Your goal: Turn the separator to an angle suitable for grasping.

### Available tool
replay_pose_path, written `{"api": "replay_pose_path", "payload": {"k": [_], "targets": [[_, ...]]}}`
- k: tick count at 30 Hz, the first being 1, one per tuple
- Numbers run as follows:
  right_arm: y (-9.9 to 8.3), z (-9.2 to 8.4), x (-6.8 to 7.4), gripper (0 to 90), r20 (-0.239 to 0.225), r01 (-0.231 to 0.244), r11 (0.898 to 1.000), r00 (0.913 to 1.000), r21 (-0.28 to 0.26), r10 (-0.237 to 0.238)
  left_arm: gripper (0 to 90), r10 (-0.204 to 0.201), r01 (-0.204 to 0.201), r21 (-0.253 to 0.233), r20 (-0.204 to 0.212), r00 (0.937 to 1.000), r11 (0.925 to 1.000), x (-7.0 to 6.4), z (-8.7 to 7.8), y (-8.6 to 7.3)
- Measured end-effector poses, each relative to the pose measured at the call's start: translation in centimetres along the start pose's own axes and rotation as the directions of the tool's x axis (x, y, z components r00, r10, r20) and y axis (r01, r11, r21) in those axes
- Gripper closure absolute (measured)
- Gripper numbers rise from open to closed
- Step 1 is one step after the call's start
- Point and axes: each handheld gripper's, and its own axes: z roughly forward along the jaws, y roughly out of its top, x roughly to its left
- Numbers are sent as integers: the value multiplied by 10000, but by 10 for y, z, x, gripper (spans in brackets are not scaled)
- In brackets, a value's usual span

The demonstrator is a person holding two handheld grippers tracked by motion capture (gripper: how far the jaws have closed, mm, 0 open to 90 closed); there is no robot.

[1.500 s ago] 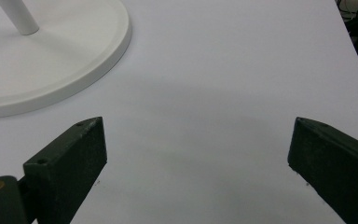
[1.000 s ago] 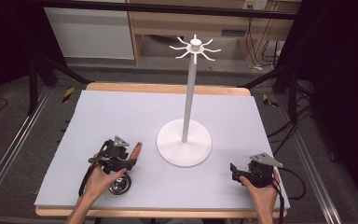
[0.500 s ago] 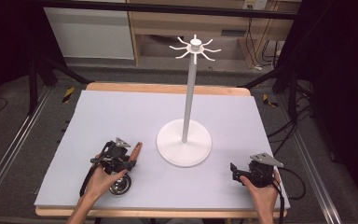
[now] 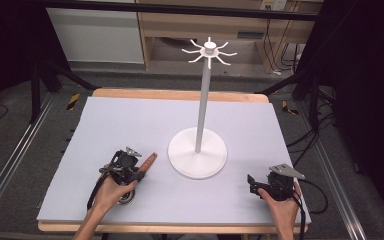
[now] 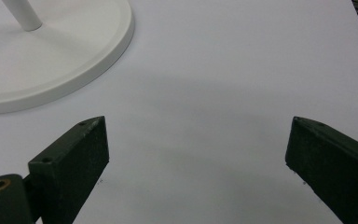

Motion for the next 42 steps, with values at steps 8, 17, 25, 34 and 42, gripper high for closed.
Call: {"api": "replay_pose_path", "payload": {"k": [8, 17, 25, 34, 42], "targets": [[0, 0, 0, 72, -9, 4, 10000, 10000, 29, -4, 688, 391, -391, 97, 8, 9992, 9992, 1, -4, -5], [0, 0, -1, 73, -40, 15, 10000, 10000, 23, -15, 584, 846, -846, 77, -83, 9964, 9964, 3, -10, -5], [0, 0, -2, 77, -62, -3, 10000, 10000, 65, 4, 542, 1251, -1250, 53, -68, 9921, 9921, 4, -12, 12], [-1, 0, -2, 85, -134, -73, 9999, 9999, 129, 75, 549, 1449, -1448, 362, -6, 9894, 9888, 4, -1, 23], [-1, 1, -2, 94, -222, -65, 9998, 9997, 203, 69, 584, 1510, -1509, 520, 12, 9885, 9872, 6, 5, 26]]}}
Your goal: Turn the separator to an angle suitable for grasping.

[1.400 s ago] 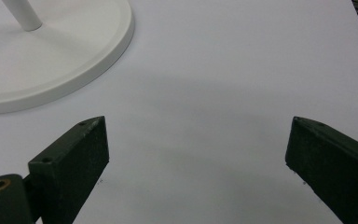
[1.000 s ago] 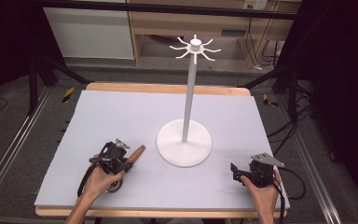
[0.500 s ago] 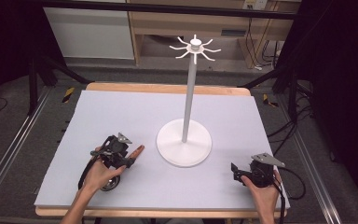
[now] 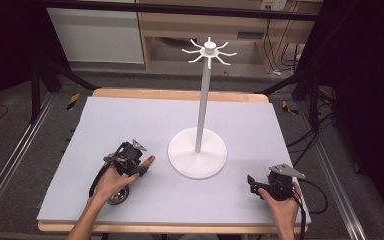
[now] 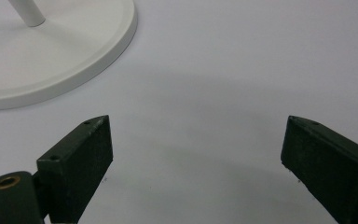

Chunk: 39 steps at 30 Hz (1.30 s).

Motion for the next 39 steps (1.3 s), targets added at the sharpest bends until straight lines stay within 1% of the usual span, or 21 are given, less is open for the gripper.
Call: {"api": "replay_pose_path", "payload": {"k": [4, 5, 8, 9, 13, 17, 20, 22, 26, 29, 35, 39], "targets": [[0, 0, 0, 95, -13, 0, 10000, 10000, -5, 0, 603, 73, -73, 186, 5, 10000, 9998, -2, 4, 1], [0, 0, 0, 96, -23, -7, 10000, 10000, -13, 7, 609, 102, -101, 214, -44, 9999, 9997, -3, 5, 1], [0, 0, 0, 98, -34, -13, 10000, 10000, -9, 13, 622, 111, -110, 233, -13, 9999, 9997, -2, 6, 1], [0, 0, 0, 98, -39, -31, 10000, 10000, -5, 31, 624, 36, -37, 228, 38, 10000, 9997, -2, 7, 1], [0, 0, 0, 101, -12, 42, 10000, 10000, -2, -42, 627, 5, -9, 272, 123, 9999, 9996, -1, 7, 1], [0, 0, 0, 103, -72, 0, 10000, 10000, 13, 1, 640, 6, -10, 333, 126, 9999, 9994, -2, 7, 2], [0, 0, 0, 104, -102, -46, 10000, 9999, 4, 46, 652, -160, 155, 365, 134, 9998, 9992, 0, 7, 3], [0, 0, -1, 104, -82, 26, 10000, 10000, -20, -26, 656, -243, 237, 437, 112, 9996, 9988, 0, 7, 4], [0, 0, -1, 105, -131, -27, 10000, 9999, 21, 27, 665, -288, 282, 560, 105, 9995, 9980, 0, 7, 6], [0, 0, -1, 105, -147, -24, 10000, 9999, 37, 25, 670, -304, 292, 578, 191, 9994, 9979, 1, 7, 6], [0, 0, -1, 106, -168, 3, 10000, 9999, 37, -2, 665, -217, 203, 574, 234, 9995, 9981, 1, 7, 6], [0, 0, -1, 106, -179, -9, 10000, 9998, 50, 10, 657, -86, 73, 568, 231, 9997, 9984, 1, 7, 5]]}}
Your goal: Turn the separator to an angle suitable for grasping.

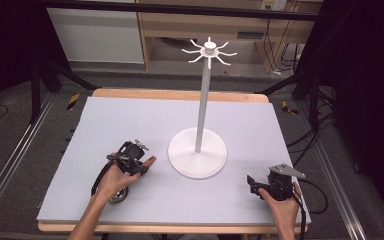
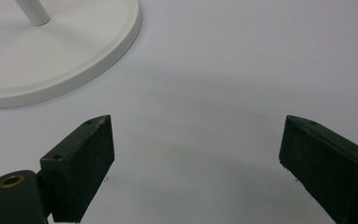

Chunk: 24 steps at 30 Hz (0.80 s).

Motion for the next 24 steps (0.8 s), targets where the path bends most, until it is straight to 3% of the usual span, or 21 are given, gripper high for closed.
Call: {"api": "replay_pose_path", "payload": {"k": [7, 17, 20, 24], "targets": [[0, 0, 0, 106, -30, -9, 10000, 10000, 22, 10, 665, -124, 126, 198, -80, 9999, 9997, -1, 0, 3], [0, 3, 1, 106, -15, 28, 9998, 10000, 207, -28, 673, -174, 174, 35, -175, 9997, 9998, -3, 0, 1], [-1, 4, 1, 106, 7, 69, 9998, 10000, 209, -69, 673, -192, 191, -44, -34, 9998, 9998, -1, -1, 0], [0, 3, -1, 107, 57, 57, 9998, 10000, 182, -58, 673, -271, 280, -507, 181, 9995, 9983, 2, -7, -5]]}}
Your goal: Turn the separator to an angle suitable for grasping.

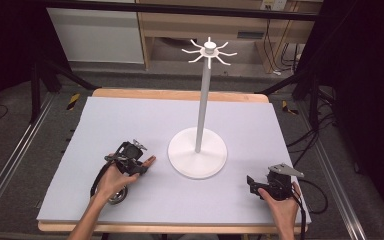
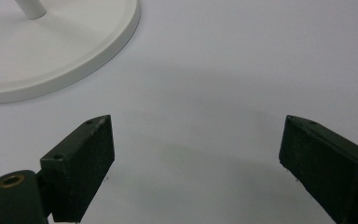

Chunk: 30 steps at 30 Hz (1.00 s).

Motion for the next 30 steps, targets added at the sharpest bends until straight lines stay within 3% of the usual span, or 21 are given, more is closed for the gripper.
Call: {"api": "replay_pose_path", "payload": {"k": [8, 15, 20, 24, 28, 29, 30], "targets": [[0, -1, 0, 112, -2, -44, 10000, 10000, -60, 44, 674, -69, 66, -809, -37, 10000, 9967, 4, -23, -9], [0, -1, 0, 114, -31, -81, 9999, 10000, -113, 80, 674, -385, 387, -1573, 45, 9992, 9868, 8, -42, -17], [0, -1, 0, 115, -57, -40, 9999, 10000, -114, 39, 675, -275, 297, -1991, 140, 9995, 9795, 5, -57, -18], [0, -2, 0, 116, -105, -109, 9998, 9999, -159, 107, 674, -221, 242, -2497, 110, 9997, 9680, 2, -70, -18], [0, -3, -1, 116, -59, -153, 9997, 9999, -181, 152, 674, -261, 278, -3121, 98, 9996, 9497, 1, -82, -20], [1, -2, -1, 116, -77, -182, 9995, 9998, -241, 180, 675, -327, 340, -3407, 95, 9994, 9396, -1, -87, -21], [1, -2, -1, 116, -77, -182, 9995, 9998, -241, 180, 674, -327, 340, -3407, 95, 9994, 9396, -1, -87, -21]]}}
